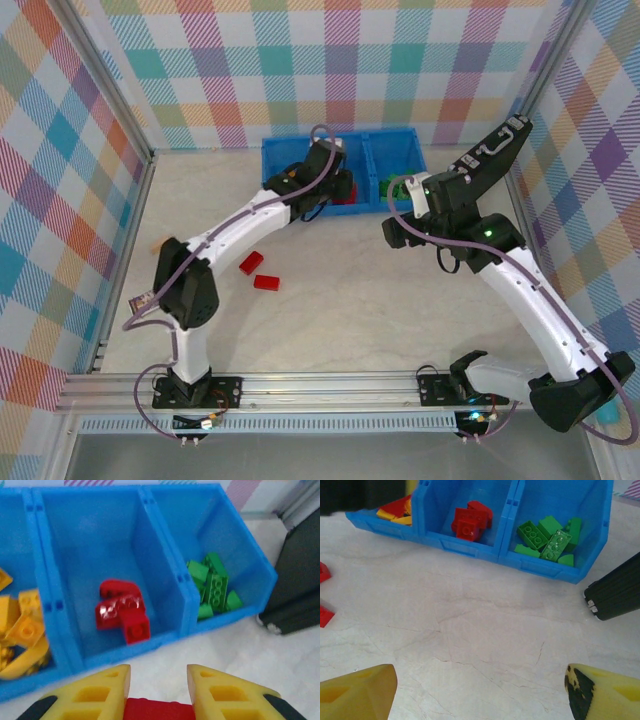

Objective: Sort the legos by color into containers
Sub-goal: Place the lego in the container.

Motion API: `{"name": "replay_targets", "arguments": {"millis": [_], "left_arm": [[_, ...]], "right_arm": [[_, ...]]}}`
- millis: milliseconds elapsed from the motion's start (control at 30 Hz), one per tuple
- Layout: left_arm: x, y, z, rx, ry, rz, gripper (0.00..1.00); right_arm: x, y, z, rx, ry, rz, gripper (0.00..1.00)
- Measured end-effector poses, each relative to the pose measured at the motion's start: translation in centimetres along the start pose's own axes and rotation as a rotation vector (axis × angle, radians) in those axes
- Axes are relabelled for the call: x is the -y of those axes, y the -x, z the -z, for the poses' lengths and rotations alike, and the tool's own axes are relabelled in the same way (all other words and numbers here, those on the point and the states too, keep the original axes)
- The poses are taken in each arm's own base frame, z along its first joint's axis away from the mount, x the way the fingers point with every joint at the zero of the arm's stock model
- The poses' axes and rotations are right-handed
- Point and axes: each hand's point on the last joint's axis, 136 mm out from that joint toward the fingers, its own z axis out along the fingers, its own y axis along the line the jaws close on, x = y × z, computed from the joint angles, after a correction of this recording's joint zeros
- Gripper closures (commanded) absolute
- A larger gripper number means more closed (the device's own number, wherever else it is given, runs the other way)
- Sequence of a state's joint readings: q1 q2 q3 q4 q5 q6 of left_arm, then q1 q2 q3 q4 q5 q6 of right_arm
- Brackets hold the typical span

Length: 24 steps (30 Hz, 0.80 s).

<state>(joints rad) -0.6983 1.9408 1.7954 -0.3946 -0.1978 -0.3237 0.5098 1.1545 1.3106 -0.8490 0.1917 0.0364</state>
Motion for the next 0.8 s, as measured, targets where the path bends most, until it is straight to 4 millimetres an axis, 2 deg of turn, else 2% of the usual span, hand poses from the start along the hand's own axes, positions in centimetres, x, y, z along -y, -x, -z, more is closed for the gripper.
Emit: {"name": "replay_targets", "arguments": {"millis": [100, 233, 367, 500, 600, 733, 800], "left_arm": [[-0.1, -0.5, -3.5, 0.014, 0.029, -0.006, 0.73], [-1.3, -3.2, -8.1, -0.016, 0.083, -0.015, 0.71], [-2.7, -4.9, -10.9, -0.044, 0.122, -0.016, 0.67], [-3.4, -4.0, -11.8, -0.028, 0.130, -0.001, 0.66], [-3.7, -2.3, -11.6, 0.009, 0.127, 0.015, 0.66], [-4.1, -0.1, -11.4, 0.068, 0.123, 0.032, 0.59], [-4.3, 0.7, -11.6, 0.096, 0.126, 0.034, 0.59]], "right_arm": [[-0.2, 0.1, 0.0, 0.003, 0.011, 0.000, 0.12], [-0.4, 0.1, 0.1, 0.005, 0.023, -0.001, 0.10], [-0.5, 0.0, 0.4, 0.010, 0.034, -0.001, 0.09], [-0.6, -0.1, 0.4, 0.008, 0.037, -0.001, 0.09], [-0.6, -0.2, 0.4, 0.008, 0.037, -0.007, 0.09], [-0.5, -0.5, 0.5, 0.007, 0.037, -0.018, 0.09], [-0.5, -0.7, 0.6, 0.006, 0.037, -0.029, 0.09]]}}
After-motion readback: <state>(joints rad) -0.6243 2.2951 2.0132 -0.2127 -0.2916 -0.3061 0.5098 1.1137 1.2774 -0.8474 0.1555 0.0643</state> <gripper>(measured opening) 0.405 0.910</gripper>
